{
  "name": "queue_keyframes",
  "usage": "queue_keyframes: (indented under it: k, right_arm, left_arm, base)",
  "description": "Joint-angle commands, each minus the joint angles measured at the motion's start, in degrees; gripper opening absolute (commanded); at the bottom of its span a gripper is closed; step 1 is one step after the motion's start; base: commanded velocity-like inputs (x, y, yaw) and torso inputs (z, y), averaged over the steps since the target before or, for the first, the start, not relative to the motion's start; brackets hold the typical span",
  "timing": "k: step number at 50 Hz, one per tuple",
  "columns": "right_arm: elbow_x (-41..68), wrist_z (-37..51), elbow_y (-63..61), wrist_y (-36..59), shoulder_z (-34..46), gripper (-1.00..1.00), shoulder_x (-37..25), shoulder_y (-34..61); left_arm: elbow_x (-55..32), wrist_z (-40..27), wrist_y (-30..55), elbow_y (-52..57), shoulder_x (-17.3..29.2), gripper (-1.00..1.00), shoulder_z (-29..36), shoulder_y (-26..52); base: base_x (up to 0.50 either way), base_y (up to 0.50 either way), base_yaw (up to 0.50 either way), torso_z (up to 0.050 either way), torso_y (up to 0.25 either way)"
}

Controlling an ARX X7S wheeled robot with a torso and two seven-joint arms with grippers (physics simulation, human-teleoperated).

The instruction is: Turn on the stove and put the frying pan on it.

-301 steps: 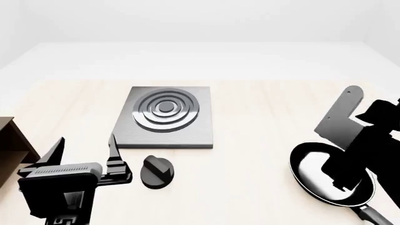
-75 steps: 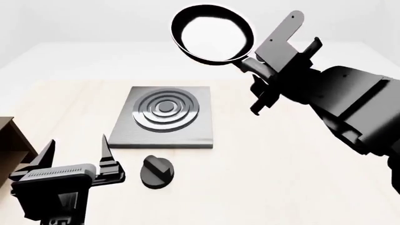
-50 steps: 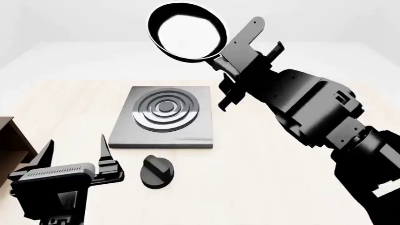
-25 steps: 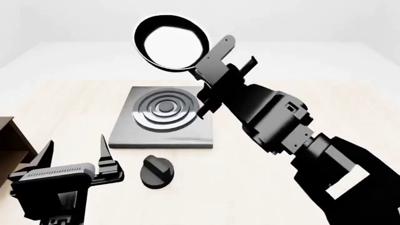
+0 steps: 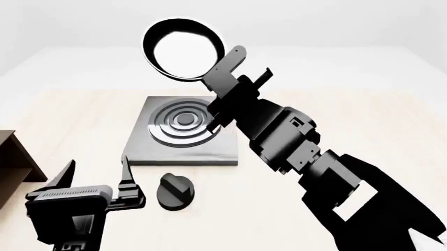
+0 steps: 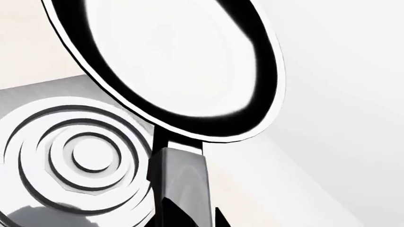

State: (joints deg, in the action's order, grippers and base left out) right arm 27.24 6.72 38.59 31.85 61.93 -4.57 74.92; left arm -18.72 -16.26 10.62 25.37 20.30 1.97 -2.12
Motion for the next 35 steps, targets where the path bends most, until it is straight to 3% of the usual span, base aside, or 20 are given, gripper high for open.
queue_keyframes:
  k: [1,21,35]
  right_arm:
    - [-5.4,2.5,0.7,-1.1,-1.2,-1.0,1.2,1.0]
    - [-5.1,2.6,1.3,-1.2,-0.1,-1.0,1.6,0.9]
    - [-4.9,2.8,0.1,-0.6,0.9,-1.0,1.9,0.7]
  left_arm:
    - [-1.8,1.9,0.0,-1.2,0.3,1.0,0.9,-0.3]
    - [-2.7,1.6,-0.6,-1.2,0.5,1.0,0.3,-0.3]
    - [-3.9,1.8,-0.7,-1.3,0.5,1.0,0.2,-0.4]
  base:
    - [0.0,0.0,0.0,0.0,-0.227]
    - [0.0,0.0,0.0,0.0,-0.249]
    - [0.0,0.0,0.0,0.0,0.0]
